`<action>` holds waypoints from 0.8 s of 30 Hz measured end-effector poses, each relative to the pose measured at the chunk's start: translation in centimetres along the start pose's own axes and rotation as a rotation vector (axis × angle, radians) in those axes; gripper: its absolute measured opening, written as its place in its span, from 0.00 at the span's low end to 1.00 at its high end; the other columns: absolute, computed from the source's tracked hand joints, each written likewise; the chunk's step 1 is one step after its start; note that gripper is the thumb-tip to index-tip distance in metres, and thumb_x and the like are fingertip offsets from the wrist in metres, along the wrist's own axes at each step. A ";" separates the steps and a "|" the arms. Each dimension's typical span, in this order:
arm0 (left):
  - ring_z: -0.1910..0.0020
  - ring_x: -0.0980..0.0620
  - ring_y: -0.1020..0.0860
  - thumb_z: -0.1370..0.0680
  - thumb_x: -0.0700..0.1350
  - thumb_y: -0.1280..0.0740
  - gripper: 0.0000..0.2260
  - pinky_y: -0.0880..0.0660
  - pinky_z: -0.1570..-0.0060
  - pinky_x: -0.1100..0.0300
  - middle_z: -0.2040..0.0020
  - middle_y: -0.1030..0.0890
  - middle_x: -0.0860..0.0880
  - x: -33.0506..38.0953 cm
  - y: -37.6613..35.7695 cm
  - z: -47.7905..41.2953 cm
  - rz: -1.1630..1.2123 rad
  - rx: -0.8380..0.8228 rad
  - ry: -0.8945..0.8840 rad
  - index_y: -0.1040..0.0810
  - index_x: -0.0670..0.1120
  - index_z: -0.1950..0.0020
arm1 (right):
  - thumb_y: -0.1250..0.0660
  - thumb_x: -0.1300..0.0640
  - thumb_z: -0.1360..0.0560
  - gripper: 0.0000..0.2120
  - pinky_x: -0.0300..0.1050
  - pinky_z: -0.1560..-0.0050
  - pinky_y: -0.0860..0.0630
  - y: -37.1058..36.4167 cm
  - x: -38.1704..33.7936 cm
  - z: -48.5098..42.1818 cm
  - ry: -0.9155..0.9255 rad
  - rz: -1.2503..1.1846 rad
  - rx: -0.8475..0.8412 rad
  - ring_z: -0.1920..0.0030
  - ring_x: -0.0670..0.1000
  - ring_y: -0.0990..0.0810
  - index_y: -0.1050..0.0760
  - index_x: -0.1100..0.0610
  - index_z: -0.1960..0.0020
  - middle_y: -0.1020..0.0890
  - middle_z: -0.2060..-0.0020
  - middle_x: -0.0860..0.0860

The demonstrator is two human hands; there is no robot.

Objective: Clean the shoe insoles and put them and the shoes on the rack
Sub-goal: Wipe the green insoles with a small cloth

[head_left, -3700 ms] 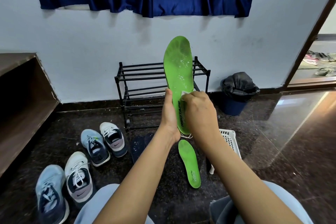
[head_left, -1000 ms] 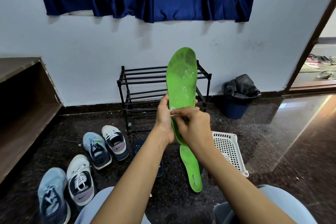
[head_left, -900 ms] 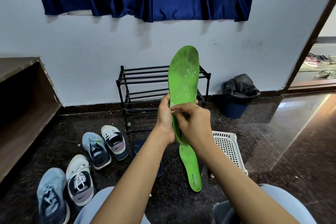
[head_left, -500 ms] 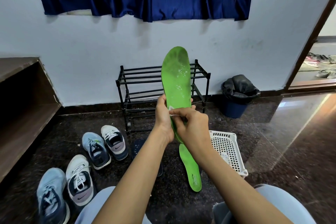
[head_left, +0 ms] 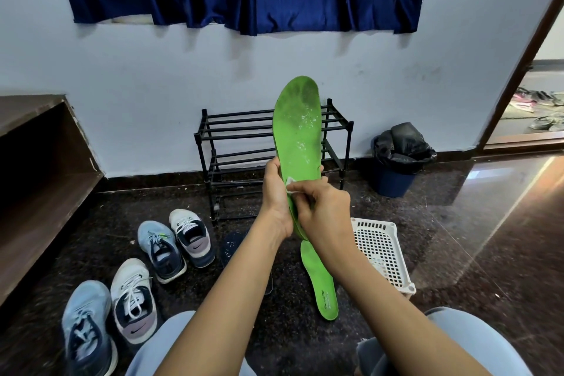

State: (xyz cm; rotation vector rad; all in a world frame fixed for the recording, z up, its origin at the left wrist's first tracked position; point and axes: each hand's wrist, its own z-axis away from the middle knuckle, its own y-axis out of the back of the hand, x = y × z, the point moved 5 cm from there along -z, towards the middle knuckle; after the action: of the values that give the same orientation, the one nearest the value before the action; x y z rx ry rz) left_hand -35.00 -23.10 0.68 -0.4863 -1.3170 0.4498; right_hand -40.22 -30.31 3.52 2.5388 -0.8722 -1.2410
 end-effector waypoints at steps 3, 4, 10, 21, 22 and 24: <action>0.61 0.45 0.19 0.19 0.55 0.50 0.26 0.21 0.58 0.58 0.60 0.17 0.40 0.1 0.1 0.0 0.004 -0.003 -0.008 0.18 0.40 0.53 | 0.34 0.66 0.31 0.09 0.38 0.54 0.25 -0.4 0.1 -0.3 0.018 0.022 -0.013 0.61 0.54 0.17 0.16 0.59 0.56 0.15 0.61 0.55; 0.61 0.46 0.19 0.19 0.55 0.50 0.26 0.22 0.58 0.59 0.60 0.17 0.41 0.0 0.1 0.1 -0.002 -0.008 -0.006 0.19 0.40 0.53 | 0.33 0.67 0.31 0.09 0.43 0.53 0.23 -0.4 0.2 -0.7 0.009 0.025 -0.017 0.60 0.55 0.17 0.16 0.59 0.57 0.15 0.61 0.55; 0.67 0.53 0.20 0.18 0.54 0.51 0.23 0.23 0.65 0.64 0.66 0.19 0.48 -0.8 -0.6 0.4 -0.013 -0.041 0.013 0.22 0.44 0.59 | 0.33 0.68 0.29 0.09 0.46 0.50 0.23 0.3 0.7 -1.8 -0.030 0.031 0.039 0.57 0.54 0.18 0.17 0.60 0.54 0.16 0.57 0.55; 0.62 0.49 0.21 0.18 0.55 0.51 0.24 0.23 0.62 0.62 0.61 0.19 0.44 -0.5 -0.4 0.6 -0.017 -0.023 -0.015 0.21 0.42 0.55 | 0.35 0.65 0.31 0.09 0.47 0.54 0.21 -0.1 0.1 -0.9 0.045 0.079 0.008 0.60 0.56 0.17 0.17 0.60 0.56 0.15 0.61 0.56; 0.63 0.50 0.21 0.18 0.54 0.51 0.23 0.24 0.63 0.62 0.63 0.20 0.45 -0.7 -0.6 0.8 -0.014 -0.037 -0.012 0.22 0.44 0.57 | 0.36 0.64 0.31 0.09 0.48 0.54 0.21 0.1 0.1 -1.3 0.058 0.092 0.026 0.60 0.57 0.17 0.17 0.60 0.56 0.16 0.61 0.56; 0.64 0.52 0.22 0.18 0.54 0.51 0.21 0.24 0.63 0.63 0.64 0.21 0.47 -1.1 -0.9 1.0 -0.012 -0.055 0.002 0.24 0.45 0.59 | 0.36 0.63 0.31 0.10 0.48 0.55 0.21 0.4 0.4 -1.8 0.054 0.091 0.049 0.60 0.57 0.18 0.17 0.60 0.55 0.16 0.60 0.56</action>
State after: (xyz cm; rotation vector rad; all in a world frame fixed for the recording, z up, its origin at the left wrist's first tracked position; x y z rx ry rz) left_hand -36.15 -24.37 0.50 -0.5238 -1.3323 0.4036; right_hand -38.83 -30.98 4.54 2.5261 -1.0058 -1.1325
